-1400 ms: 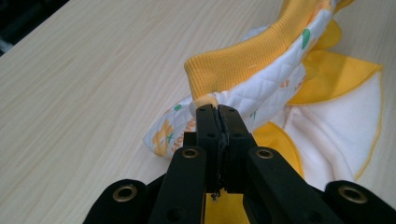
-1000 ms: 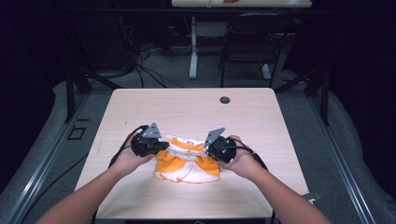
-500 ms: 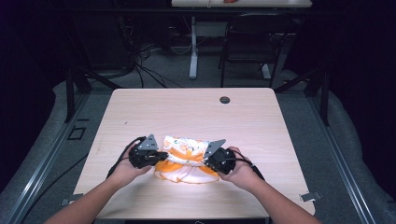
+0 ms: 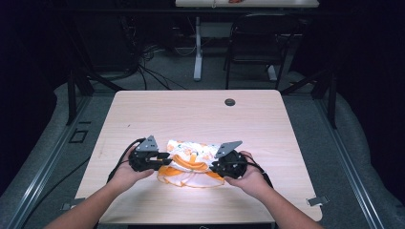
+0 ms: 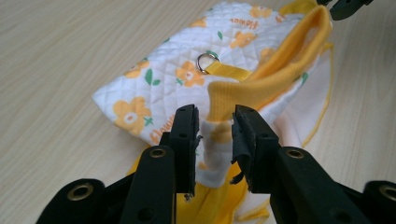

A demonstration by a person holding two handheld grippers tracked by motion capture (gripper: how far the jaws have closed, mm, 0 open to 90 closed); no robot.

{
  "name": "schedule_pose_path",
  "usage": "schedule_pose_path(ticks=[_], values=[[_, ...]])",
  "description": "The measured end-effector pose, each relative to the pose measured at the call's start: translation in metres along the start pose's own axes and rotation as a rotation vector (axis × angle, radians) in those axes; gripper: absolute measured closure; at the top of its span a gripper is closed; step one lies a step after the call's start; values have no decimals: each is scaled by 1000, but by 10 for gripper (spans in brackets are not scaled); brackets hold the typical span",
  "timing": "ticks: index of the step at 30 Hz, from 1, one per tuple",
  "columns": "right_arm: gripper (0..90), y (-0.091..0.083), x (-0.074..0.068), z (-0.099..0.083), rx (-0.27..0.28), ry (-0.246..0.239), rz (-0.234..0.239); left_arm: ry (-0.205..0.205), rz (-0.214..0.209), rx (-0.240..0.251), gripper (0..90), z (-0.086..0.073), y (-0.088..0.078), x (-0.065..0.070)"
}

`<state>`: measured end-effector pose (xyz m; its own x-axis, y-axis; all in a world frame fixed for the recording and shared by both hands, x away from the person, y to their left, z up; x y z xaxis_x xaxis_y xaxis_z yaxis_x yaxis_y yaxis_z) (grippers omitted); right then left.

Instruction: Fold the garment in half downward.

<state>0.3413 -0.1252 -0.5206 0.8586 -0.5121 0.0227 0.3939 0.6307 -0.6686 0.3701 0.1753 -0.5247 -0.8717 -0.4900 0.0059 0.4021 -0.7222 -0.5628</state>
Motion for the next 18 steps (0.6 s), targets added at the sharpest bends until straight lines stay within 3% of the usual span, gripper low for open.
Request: schedule_pose_path(ticks=[5, 9, 14, 18], values=[[735, 1, 6, 5, 20, 26, -23, -33, 37, 5, 667, 7, 3, -10], [693, 7, 11, 7, 20, 47, -41, -79, 30, -5, 615, 8, 13, -19], [678, 15, 13, 10, 29, 61, -36, -93, 41, -14, 562, 5, 23, -22], [654, 19, 9, 9, 12, 51, -29, -78, 9, -18, 521, 4, 24, -18]])
Point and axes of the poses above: each handheld gripper's, and its own axes: y roughly forward along the jaws, z roughly out of its top, x roughly to its right, the point moved 1 cm from there along y, roughly forward along the jaws, and after that the axes turned 7 degrees about x, right-handed, at the moved point
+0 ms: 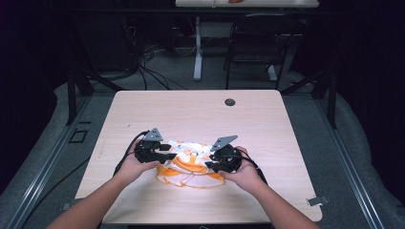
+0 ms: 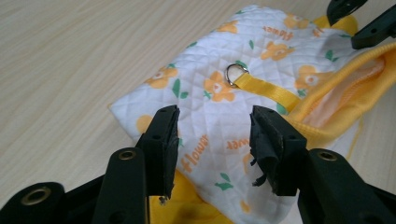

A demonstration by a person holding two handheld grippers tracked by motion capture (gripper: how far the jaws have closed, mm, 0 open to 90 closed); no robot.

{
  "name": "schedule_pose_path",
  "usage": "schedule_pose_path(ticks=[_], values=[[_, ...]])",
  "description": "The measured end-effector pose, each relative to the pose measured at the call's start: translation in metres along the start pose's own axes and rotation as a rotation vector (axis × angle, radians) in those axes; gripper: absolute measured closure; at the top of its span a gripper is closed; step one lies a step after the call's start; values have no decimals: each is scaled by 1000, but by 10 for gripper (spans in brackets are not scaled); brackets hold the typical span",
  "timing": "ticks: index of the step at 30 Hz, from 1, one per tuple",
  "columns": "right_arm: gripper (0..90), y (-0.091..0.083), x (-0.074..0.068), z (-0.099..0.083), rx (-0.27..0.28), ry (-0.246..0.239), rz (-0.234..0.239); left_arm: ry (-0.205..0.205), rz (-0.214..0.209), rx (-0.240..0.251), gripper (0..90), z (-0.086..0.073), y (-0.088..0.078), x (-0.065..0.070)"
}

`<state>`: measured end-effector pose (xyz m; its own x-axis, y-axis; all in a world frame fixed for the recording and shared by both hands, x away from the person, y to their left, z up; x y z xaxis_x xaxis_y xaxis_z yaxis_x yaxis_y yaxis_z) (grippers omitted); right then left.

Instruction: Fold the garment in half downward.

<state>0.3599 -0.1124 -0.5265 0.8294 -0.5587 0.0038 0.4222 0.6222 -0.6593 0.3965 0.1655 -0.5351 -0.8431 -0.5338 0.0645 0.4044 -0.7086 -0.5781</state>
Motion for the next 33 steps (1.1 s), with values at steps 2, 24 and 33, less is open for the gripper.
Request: schedule_pose_path(ticks=[2, 24, 33], values=[[646, 1, -2, -1, -7, -5, 10, 5, -11, 3, 506, -2, 1, 4], [538, 16, -17, -35, -77, -4, 38, 101, -58, -65, 403, -37, 7, 23], [536, 20, -15, -37, -92, -10, 27, 80, -55, -64, 397, -42, 12, 24]])
Point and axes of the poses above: each handheld gripper's, and its own axes: y roughly forward along the jaws, z roughly out of its top, x roughly to its right, the point moved 1 cm from there along y, roughly forward along the jaws, and after that the axes turned 7 degrees about x, right-handed, at the moved point
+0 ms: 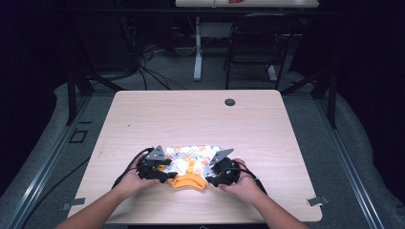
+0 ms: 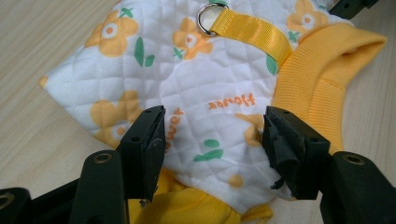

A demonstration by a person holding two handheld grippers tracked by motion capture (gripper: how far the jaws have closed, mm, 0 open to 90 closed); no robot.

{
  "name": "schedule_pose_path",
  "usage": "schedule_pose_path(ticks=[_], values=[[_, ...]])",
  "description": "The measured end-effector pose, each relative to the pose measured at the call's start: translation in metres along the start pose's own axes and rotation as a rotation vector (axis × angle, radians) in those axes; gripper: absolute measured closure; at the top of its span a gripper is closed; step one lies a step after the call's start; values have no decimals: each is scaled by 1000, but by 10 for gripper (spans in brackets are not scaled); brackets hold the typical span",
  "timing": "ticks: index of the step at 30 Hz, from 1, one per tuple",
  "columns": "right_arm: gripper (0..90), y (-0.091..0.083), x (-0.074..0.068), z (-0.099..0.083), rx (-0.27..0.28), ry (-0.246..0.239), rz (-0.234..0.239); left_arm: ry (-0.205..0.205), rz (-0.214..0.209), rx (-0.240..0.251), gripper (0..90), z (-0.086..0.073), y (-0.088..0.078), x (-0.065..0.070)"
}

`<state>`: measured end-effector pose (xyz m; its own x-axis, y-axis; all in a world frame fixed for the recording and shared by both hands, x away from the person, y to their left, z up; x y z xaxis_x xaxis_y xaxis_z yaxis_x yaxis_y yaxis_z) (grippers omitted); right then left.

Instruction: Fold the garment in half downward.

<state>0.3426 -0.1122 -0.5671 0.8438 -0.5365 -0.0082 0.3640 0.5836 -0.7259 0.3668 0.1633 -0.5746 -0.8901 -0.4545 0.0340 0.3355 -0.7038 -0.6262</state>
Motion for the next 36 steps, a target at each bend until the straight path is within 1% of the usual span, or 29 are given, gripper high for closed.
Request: schedule_pose_path(ticks=[5, 9, 11, 12, 13, 16, 17, 19, 20, 21, 22, 23, 25, 27, 28, 30, 32, 36], values=[[539, 0, 4, 0, 1, 7, -13, -1, 10, -7, 399, 4, 4, -1], [542, 0, 11, -1, 8, 29, -28, -17, 18, 2, 399, 8, 10, -3], [543, -1, 16, -1, 10, 44, -32, -25, 26, 7, 400, 10, 13, -4], [545, 0, 18, 0, 19, 45, -31, -29, 27, 4, 400, 12, 14, -5], [546, -1, 21, 0, 10, 31, -35, -38, 32, 12, 401, 13, 16, -5], [549, 0, 29, 4, -3, 32, -51, -56, 43, 23, 402, 16, 21, -9], [549, 0, 31, 4, 4, 42, -53, -66, 41, 24, 403, 17, 23, -11], [549, 1, 37, 6, -5, 40, -59, -67, 48, 21, 404, 20, 25, -14], [549, 2, 39, 7, -1, 47, -59, -71, 52, 25, 405, 21, 27, -15], [549, 2, 41, 8, -9, 41, -61, -72, 56, 18, 406, 23, 28, -17], [549, 3, 45, 9, -9, 42, -68, -80, 62, 22, 406, 24, 30, -18], [549, 3, 47, 10, -1, 50, -77, -79, 64, 18, 407, 24, 30, -19], [549, 5, 52, 11, -6, 59, -77, -92, 68, 26, 408, 25, 32, -22], [549, 6, 57, 13, 2, 63, -79, -101, 75, 33, 409, 26, 34, -24], [549, 7, 59, 13, 2, 67, -83, -100, 77, 34, 409, 26, 34, -25], [548, 7, 61, 15, -2, 73, -86, -104, 84, 41, 410, 26, 35, -26], [548, 8, 63, 16, -2, 72, -89, -107, 83, 38, 410, 26, 35, -27], [547, 9, 66, 16, 8, 87, -89, -110, 87, 40, 410, 27, 35, -28]])
Point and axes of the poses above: each handheld gripper's, and its own axes: y roughly forward along the jaws, z roughly out of its top, x roughly to its right, the point moved 1 cm from there along y, roughly forward along the jaws, and after that the axes turned 7 degrees about x, right-handed, at the moved point
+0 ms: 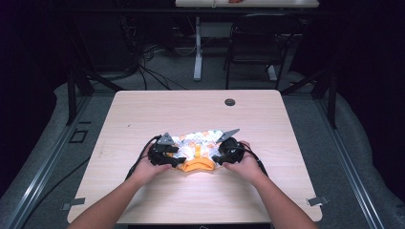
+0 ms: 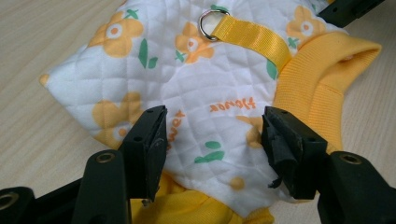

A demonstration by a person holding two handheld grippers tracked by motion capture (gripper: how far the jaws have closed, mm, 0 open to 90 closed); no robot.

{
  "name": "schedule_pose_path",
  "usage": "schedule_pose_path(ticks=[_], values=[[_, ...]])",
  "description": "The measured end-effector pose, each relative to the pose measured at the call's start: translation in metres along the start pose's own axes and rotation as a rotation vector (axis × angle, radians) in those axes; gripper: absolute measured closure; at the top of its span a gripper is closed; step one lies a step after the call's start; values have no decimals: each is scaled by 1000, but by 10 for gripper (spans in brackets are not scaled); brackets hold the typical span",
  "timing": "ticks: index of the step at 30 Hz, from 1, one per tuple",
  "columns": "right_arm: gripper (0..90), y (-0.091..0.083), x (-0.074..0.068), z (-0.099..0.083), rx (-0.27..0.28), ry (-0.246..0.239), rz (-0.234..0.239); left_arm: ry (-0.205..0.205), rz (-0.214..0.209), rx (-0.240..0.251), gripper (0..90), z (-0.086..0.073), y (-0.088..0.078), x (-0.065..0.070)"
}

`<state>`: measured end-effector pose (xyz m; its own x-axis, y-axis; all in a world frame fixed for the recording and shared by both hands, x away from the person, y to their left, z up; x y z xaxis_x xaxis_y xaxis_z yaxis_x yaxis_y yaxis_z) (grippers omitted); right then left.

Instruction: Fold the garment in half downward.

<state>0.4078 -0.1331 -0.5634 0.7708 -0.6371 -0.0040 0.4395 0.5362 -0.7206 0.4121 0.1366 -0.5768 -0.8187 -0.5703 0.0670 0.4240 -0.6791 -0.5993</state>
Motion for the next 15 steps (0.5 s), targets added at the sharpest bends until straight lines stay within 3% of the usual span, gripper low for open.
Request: schedule_pose_path(ticks=[8, 12, 15], values=[[549, -4, 2, 1, 21, 25, -2, -17, 4, 15, 410, 2, -2, 1], [549, -13, 1, 4, 62, 39, 0, -16, 5, 35, 416, 5, -8, 3], [548, -21, 0, 4, 63, 40, -3, -21, 16, 43, 420, 8, -15, 4]])
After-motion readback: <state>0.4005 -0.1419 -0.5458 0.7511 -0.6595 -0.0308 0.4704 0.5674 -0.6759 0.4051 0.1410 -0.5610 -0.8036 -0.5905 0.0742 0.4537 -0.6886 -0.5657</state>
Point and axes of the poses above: each handheld gripper's, and its own axes: y roughly forward along the jaws, z roughly out of its top, x roughly to its right, the point moved 1 cm from there along y, roughly forward along the jaws, and after that the axes turned 7 degrees about x, right-handed, at the moved point
